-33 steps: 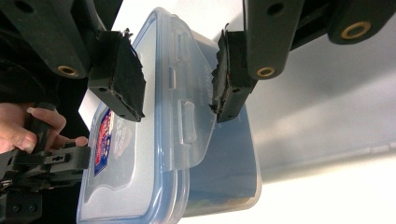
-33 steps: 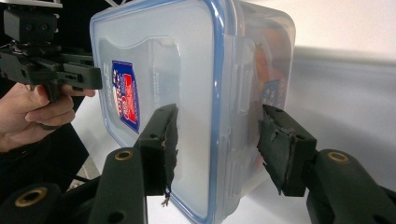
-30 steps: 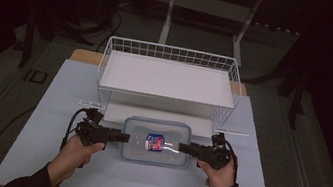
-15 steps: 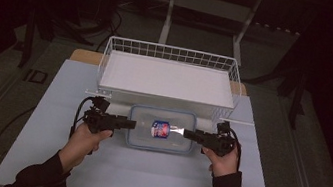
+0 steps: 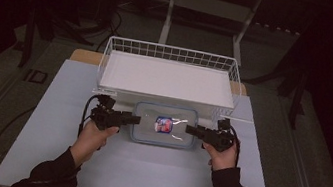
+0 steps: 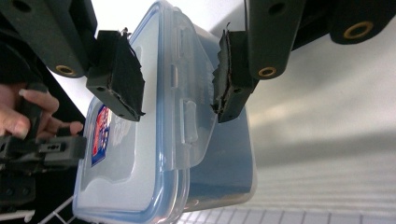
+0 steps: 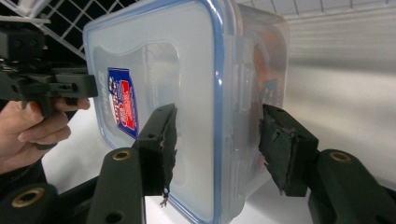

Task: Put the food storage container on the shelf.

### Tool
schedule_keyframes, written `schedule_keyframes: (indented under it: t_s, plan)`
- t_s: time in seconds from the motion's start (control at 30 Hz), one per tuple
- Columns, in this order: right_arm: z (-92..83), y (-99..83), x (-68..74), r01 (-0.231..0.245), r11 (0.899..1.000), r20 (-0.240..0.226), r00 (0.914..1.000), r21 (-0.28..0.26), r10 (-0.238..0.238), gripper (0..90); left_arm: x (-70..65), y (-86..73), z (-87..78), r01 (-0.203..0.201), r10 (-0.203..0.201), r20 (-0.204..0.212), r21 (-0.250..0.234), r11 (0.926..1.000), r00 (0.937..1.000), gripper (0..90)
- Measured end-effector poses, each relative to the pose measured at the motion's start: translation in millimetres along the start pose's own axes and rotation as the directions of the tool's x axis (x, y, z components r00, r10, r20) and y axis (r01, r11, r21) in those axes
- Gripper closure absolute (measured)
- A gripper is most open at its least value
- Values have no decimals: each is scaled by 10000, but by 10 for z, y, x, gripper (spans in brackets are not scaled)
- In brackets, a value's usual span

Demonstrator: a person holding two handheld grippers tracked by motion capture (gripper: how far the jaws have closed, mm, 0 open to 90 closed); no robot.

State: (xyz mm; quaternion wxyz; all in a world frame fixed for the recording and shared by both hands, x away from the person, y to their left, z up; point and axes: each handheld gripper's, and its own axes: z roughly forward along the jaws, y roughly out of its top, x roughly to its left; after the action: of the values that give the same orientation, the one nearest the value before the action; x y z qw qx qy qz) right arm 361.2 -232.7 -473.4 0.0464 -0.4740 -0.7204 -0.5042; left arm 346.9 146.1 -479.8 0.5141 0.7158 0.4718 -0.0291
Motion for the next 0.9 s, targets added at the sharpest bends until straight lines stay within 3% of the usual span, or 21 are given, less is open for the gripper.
schedule_keyframes:
  t_s: [0.13,0.23,0.27,0.3,0.37,0.53,0.77,0.9]
  plan:
    - [52,-19,-73,-59,10000,98,9999,-39,59,469,42,-3,54,-422,421,-91,-148,9990,9991,513]
    - [75,-15,-83,-9,9999,191,9998,-134,11,466,42,-18,85,-520,511,-274,-325,9981,9983,506]
    - [86,-9,-88,102,9998,245,9997,-190,-98,466,71,-18,98,-778,767,-304,-368,9963,9966,505]
    - [94,-3,-90,159,9996,312,9994,-244,-152,465,51,-38,117,-231,219,-283,-439,9988,9994,504]
    - [110,14,-105,274,9991,380,9989,-329,-261,463,84,-47,143,-477,454,-398,-586,9971,9982,504]
    - [149,16,-149,415,9969,439,9983,-663,-386,459,114,-58,168,-658,617,-459,-943,9934,9970,503]
    - [176,-10,-192,198,9974,267,9995,-687,-180,456,136,-40,173,-610,572,-415,-988,9932,9975,504]
    - [183,-2,-178,293,9976,437,9987,-627,-266,436,155,-43,187,-614,579,-334,-1147,9915,9978,500]
